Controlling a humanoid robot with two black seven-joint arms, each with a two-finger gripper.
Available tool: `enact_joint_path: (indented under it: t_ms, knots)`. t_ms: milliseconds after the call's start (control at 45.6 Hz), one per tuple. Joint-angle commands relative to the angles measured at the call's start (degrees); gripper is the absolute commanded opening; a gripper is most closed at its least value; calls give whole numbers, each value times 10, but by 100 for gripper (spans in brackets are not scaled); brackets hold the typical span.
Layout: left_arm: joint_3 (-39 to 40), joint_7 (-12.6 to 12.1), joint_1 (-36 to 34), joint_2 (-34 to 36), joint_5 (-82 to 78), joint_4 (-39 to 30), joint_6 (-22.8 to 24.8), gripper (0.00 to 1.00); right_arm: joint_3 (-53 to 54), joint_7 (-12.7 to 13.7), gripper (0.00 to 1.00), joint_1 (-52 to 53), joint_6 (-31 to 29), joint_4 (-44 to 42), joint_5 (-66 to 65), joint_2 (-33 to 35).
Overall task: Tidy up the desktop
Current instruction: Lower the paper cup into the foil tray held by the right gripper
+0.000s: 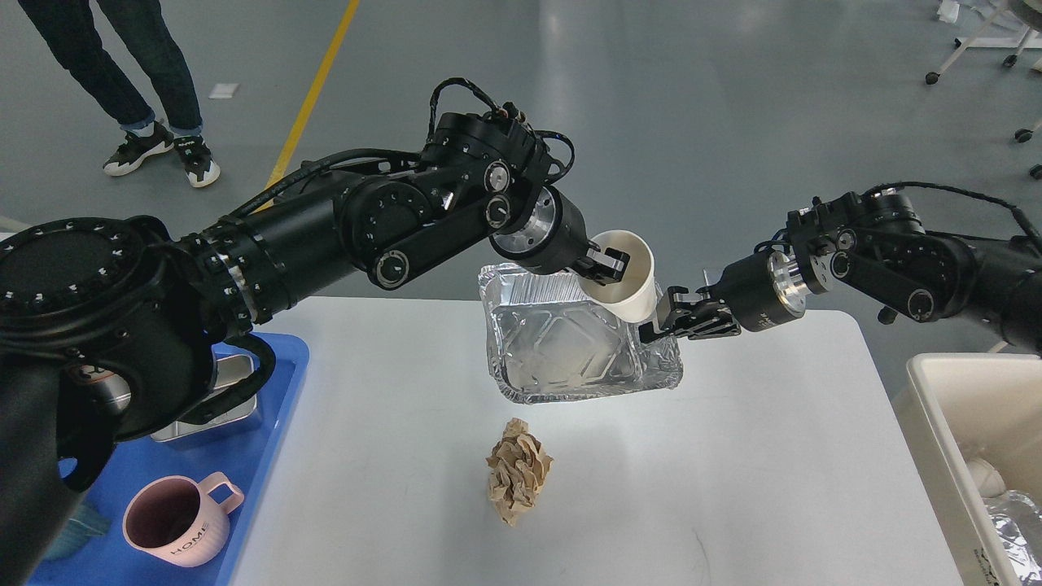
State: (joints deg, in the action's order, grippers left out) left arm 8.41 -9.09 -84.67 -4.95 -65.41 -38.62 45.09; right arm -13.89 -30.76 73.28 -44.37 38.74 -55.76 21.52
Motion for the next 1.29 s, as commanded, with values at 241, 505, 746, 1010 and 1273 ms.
enact_joint_path:
  t_ms: [241, 505, 746, 1010, 1273]
  knots:
    - [-5, -51, 1, -8, 9, 0, 9, 0, -2, 0, 0, 5, 1, -2, 0, -3]
    - [-4, -75, -1, -16, 12, -1, 29, 0, -3, 0, 0, 5, 1, -5, 0, -3]
    - [-4, -74, 1, -19, 13, 0, 22, 2, -3, 0, 0, 5, 2, -6, 0, -2]
    - [4, -73, 1, -19, 13, 8, 4, 18, -3, 0, 0, 5, 2, -3, 0, -2]
    - [6, -75, -8, -22, 74, 21, -12, 95, -3, 1, 0, 5, 2, -2, 0, -1]
